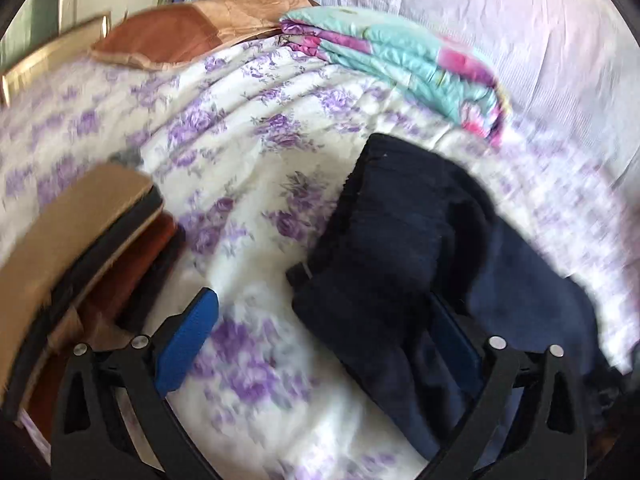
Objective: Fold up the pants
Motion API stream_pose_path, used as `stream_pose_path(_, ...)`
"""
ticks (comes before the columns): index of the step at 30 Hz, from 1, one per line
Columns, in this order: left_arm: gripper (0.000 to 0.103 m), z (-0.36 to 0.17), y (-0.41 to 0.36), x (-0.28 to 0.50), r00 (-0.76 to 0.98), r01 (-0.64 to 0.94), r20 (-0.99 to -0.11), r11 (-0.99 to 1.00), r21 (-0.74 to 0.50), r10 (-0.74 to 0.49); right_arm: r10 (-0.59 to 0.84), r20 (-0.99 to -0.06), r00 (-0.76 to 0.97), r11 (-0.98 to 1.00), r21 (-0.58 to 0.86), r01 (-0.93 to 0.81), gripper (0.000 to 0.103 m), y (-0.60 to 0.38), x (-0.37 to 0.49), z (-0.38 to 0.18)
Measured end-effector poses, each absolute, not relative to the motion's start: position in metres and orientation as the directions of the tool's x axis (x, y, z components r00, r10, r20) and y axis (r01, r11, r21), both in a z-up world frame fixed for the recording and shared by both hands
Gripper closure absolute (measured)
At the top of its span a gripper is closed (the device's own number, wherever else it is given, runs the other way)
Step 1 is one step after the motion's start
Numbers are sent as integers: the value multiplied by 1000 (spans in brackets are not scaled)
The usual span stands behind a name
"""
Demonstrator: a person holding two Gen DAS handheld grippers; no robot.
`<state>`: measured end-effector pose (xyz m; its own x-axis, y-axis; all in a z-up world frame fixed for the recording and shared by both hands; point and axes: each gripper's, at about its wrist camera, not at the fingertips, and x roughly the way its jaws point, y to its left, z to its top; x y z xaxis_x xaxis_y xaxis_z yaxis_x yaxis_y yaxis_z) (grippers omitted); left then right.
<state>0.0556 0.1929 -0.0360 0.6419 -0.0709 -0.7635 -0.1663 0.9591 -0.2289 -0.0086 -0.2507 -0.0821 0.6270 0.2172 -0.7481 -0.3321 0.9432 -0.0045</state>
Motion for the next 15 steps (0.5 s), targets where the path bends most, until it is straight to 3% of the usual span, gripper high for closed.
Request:
stream_pose_path(2,5,-23,181,51,676,-141,-735,970,-197,-51,217,-748,627,943,-5,-332,50,-253,-7,-82)
stream_pose_path(5,5,-7,143,48,739,-86,-672,996,-26,46,228,-747,625,943,10,-331,49,-254,-9,-82)
stream_pose_path(8,4,-30,109,71,683,-49,-710,980,192,173,224,-747,626,944,5,-331,49,-254,-9,-82)
stream_pose_path(10,4,-46,120,90,623,-30,-775,993,112,106,226,-747,625,944,9,-331,49,-254,-9,-82)
stream_pose_path(15,5,-44,164,79,615,-123,-785,976,-181,-68,251,-735,630,944,43,-326,49,-260,-10,-77)
